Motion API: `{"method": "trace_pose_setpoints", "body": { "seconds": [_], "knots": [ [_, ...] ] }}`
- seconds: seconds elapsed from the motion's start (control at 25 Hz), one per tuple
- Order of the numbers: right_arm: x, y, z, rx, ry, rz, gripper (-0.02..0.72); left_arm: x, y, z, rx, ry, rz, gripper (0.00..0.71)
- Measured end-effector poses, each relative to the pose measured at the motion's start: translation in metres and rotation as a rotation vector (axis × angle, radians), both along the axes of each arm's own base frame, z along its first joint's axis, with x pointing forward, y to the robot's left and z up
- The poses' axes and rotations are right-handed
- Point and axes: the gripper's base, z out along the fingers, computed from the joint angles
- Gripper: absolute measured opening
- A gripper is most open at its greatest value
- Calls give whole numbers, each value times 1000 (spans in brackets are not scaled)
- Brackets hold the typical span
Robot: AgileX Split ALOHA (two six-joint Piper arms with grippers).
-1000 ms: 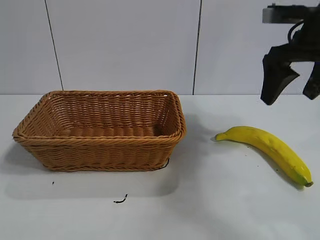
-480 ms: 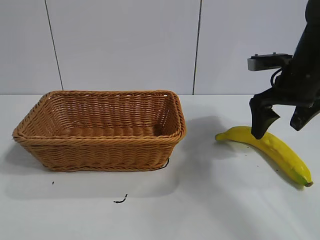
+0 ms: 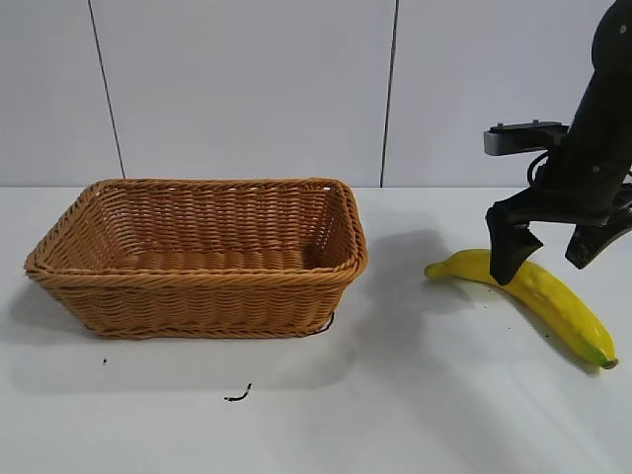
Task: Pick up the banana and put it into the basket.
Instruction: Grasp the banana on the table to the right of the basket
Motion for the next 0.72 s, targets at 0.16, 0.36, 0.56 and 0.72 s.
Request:
{"method": "trace_pose_setpoints", "body": {
  "seconds": [0.16,0.36,0.56,0.72],
  "knots": [
    [1,0,-12,-1,23,-1,689,0,0,0,0,0,0,635],
    [1,0,-15,0,22,-12,631,0,0,0,0,0,0,635],
    [2,0,-15,1,22,-32,444,0,0,0,0,0,0,635],
    [2,-1,-15,-4,22,-34,297,0,0,0,0,0,0,635]
  ]
}}
